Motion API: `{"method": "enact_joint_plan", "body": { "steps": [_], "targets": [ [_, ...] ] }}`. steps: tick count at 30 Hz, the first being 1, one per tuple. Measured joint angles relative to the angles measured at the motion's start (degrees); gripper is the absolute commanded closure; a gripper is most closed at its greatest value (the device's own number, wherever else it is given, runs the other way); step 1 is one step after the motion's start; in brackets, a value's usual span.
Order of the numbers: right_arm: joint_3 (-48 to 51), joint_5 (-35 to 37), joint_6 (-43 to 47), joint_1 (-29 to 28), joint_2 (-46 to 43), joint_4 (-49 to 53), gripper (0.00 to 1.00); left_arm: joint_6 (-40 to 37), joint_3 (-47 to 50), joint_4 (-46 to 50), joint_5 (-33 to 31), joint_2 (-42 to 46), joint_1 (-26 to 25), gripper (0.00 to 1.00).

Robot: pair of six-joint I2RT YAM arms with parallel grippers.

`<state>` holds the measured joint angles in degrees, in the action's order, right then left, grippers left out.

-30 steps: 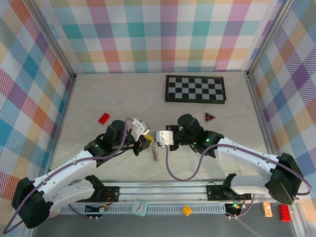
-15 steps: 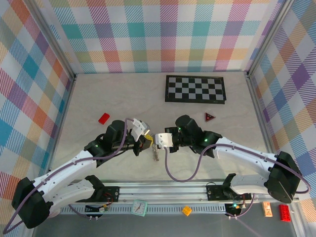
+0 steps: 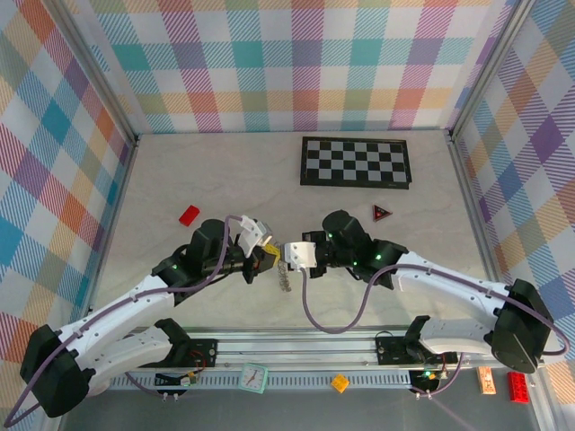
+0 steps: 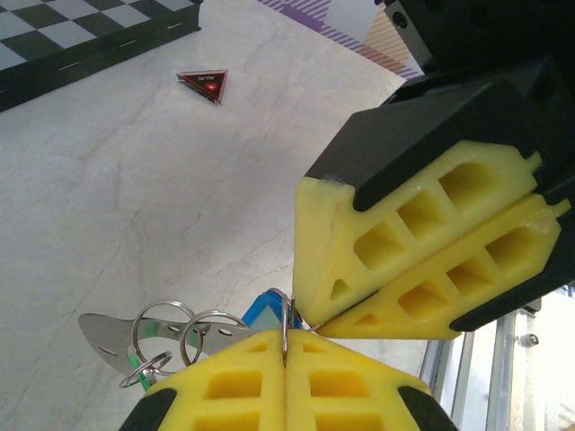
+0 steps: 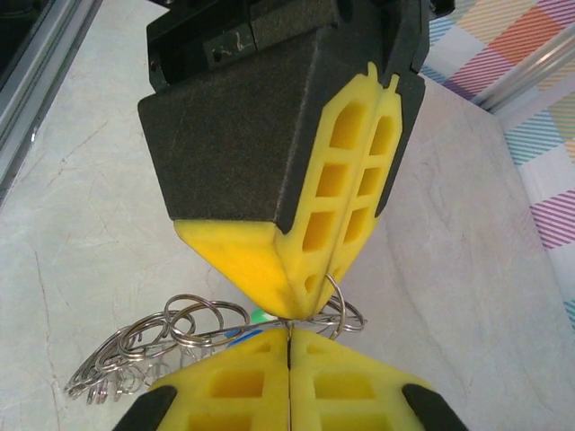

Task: Put the keys on the keyring

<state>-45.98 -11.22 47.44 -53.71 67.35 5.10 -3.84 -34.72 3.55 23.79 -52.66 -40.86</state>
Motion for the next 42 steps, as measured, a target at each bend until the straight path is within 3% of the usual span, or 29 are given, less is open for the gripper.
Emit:
{"method": "enact_joint_plan", "body": {
  "steps": [9,21,31,36,42],
  "targets": [
    [2.32,-2.14,-3.50,-0.31,-1.97,2.32,0.74,-0.26,1.53,-4.15,-0.70,1.01,0.00,1.00],
    [5.11,-12.41,-16.76,8.87,-8.37,-0.20,0.74,-7.65,7.26,-10.91,2.60,4.59,0.00,1.00],
    [3.80,-21.09,-21.53,9.18,-4.76,-1.07,0.75,-13.75,8.98,-14.62,6.58,5.92,0.00,1.00],
    [2.71,-23.23,-22.18,9.18,-3.74,-1.07,0.81,-15.34,9.20,-15.34,7.87,5.92,0.00,1.00],
    [1.36,-25.64,-23.04,9.18,-2.84,-1.22,0.80,-16.50,9.35,-15.96,8.79,5.92,0.00,1.00]
  ]
}}
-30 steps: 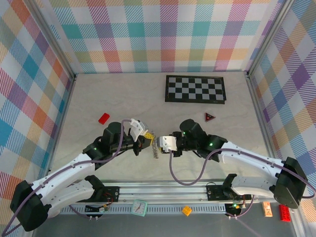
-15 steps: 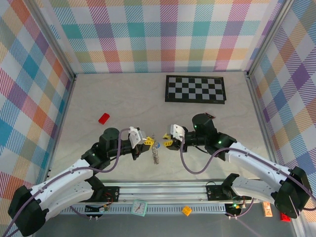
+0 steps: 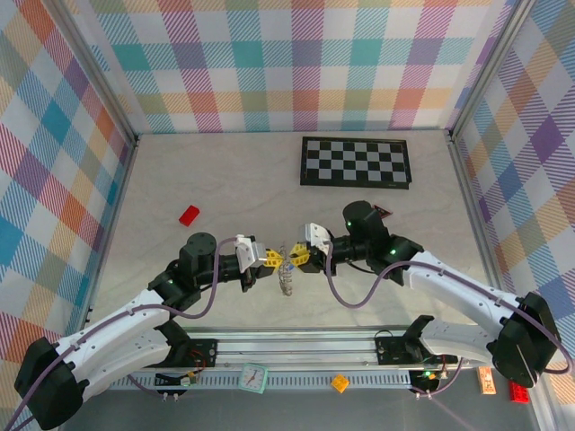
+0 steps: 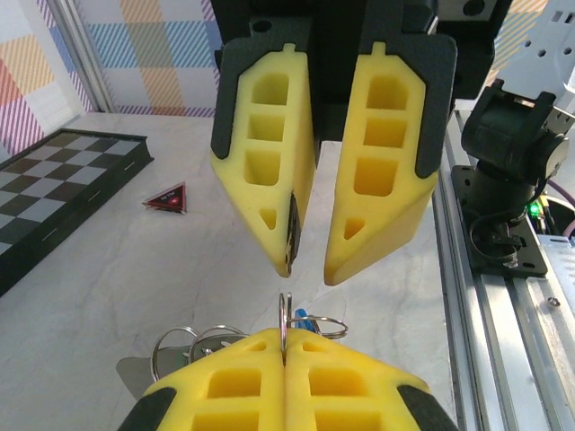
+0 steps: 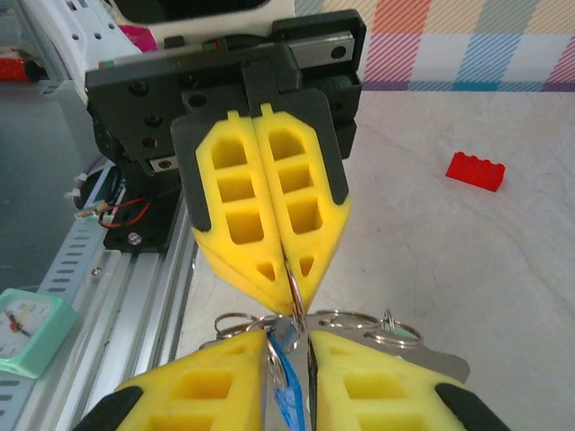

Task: Put the keys on the keyring

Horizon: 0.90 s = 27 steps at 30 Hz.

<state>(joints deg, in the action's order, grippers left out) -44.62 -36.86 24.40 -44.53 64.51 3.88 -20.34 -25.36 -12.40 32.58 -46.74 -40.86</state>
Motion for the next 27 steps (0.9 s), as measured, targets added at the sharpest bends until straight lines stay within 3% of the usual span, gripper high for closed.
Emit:
{"method": "enact_joint_plan", "body": {
  "steps": [21,27],
  "targets": [
    [-2.03,-3.10,-1.27,0.00,4.37,-0.76,0.86,-0.55,0.17,-0.70,1.90,-0.02,0.00,1.00],
    [-3.54,-4.02,-0.39,0.09,5.25,1.49,1.00,-0.50,0.39,-1.44,1.92,-0.39,0.00,1.00]
  ]
}}
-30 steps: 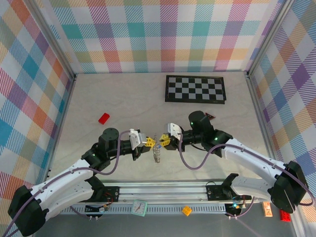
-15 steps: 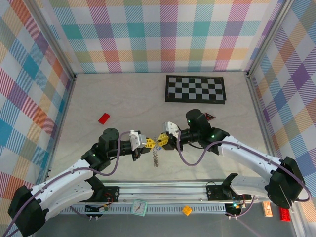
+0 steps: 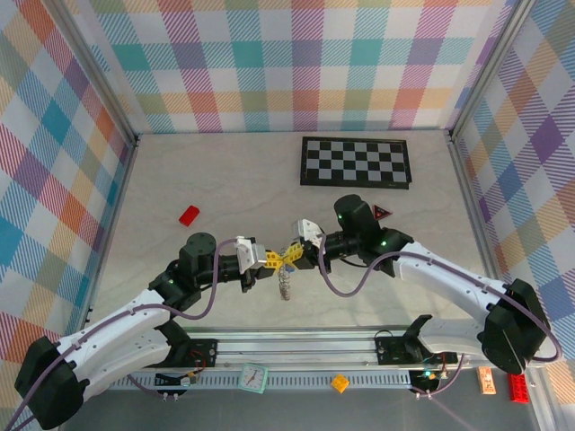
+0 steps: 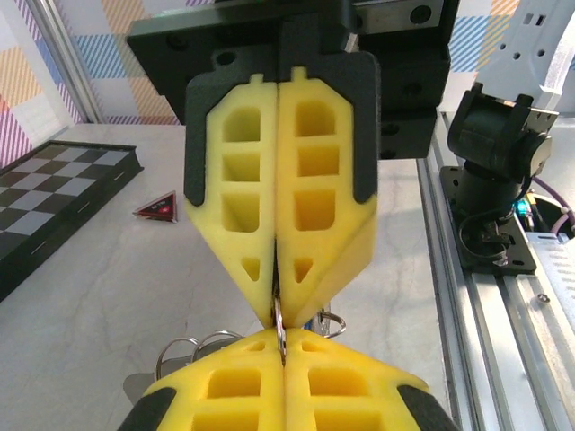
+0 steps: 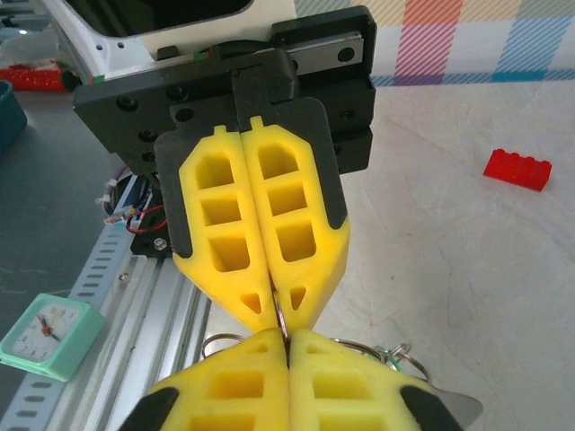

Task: Put the keys on the keyring

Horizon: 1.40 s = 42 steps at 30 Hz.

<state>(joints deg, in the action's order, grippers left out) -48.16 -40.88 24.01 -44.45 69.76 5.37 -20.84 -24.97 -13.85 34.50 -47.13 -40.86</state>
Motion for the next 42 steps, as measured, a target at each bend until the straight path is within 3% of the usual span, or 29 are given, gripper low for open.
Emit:
{"method": "enact_joint_plan", "body": {
  "steps": [2,4,7,14,23,42],
  "targets": [
    [-0.72,-0.07,0.66,0.04,0.33,1.33,1.00,0.00,0.07,-0.04,-0.11,0.00,0.00,0.95],
    [-1.40,0.44,1.66,0.02,0.33,2.86,1.00,0.00,0.09,-0.07,-0.72,0.02,0.00,0.79],
    [-2.69,1.29,3.32,0.02,0.35,5.97,1.00,0.11,0.07,0.48,-2.82,0.31,0.00,0.72],
    [-7.93,4.72,8.83,-0.57,1.42,14.47,1.00,-0.33,-1.66,6.51,-6.49,0.52,0.00,0.72],
    [-13.88,10.25,14.95,-3.30,4.22,22.56,1.00,-1.14,-3.80,11.34,-6.67,0.02,0.00,0.75],
    [-15.61,17.81,17.64,-5.95,4.70,24.30,1.00,-1.09,-4.96,13.86,-4.76,-0.92,0.00,0.78]
  ]
}}
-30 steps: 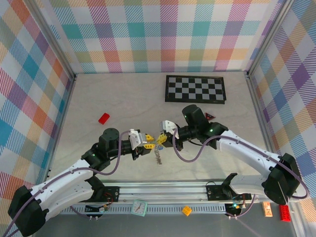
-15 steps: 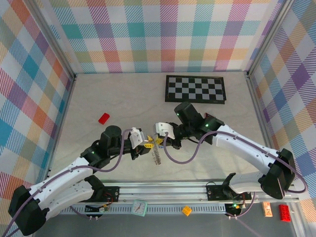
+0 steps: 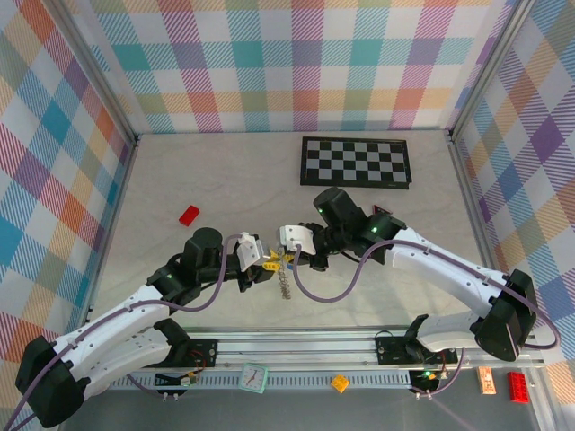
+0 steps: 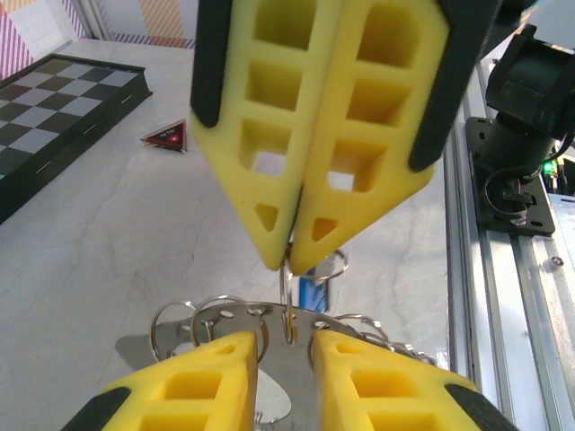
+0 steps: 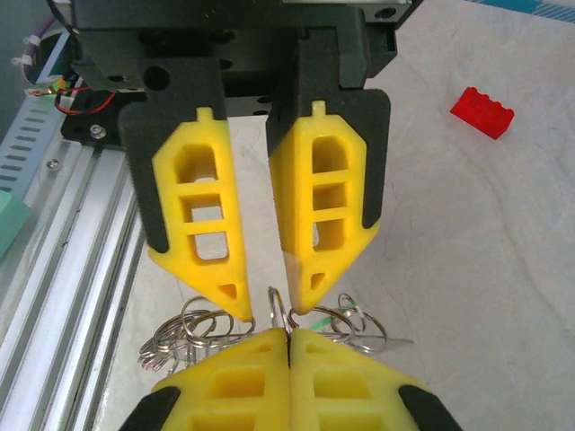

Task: Put the keys on the keyring

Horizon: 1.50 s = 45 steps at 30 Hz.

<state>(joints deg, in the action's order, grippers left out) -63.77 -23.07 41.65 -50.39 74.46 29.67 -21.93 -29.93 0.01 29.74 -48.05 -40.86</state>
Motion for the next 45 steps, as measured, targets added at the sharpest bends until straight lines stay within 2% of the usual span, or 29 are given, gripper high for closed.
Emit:
{"method": "enact_joint_plan", "body": {
  "steps": [6,21,24,25,32,38,43,45],
  "targets": [
    [0.00,0.13,0.00,-0.07,0.00,-0.02,1.00,-0.02,-0.24,-0.15,0.70,-0.02,0.00,0.79],
    [0.07,-0.28,0.83,-0.68,0.00,-0.13,1.00,-0.07,-1.20,-0.31,0.83,-1.81,0.00,1.00],
    [1.55,0.22,-0.26,-0.63,-0.83,-2.23,0.78,0.04,-1.20,-0.31,0.70,-1.81,0.00,1.00],
    [2.58,0.22,-0.79,-0.57,-1.51,-3.32,0.74,0.09,-1.20,-0.42,0.63,-1.77,0.00,1.00],
    [11.61,-0.83,-8.50,2.78,-9.35,-10.62,0.61,2.34,0.55,-4.44,0.15,-0.31,0.00,1.00],
    [16.65,-2.19,-14.49,3.19,-10.54,-15.91,0.61,4.07,2.25,-7.67,0.20,-0.15,0.00,1.00],
    [16.92,-2.58,-17.16,3.19,-8.70,-18.58,0.69,4.57,2.86,-9.60,0.22,-0.15,0.00,1.00],
    [16.92,-2.75,-17.44,3.19,-8.35,-19.15,0.77,4.57,3.02,-10.05,0.24,-0.15,0.00,1.00]
  ]
}}
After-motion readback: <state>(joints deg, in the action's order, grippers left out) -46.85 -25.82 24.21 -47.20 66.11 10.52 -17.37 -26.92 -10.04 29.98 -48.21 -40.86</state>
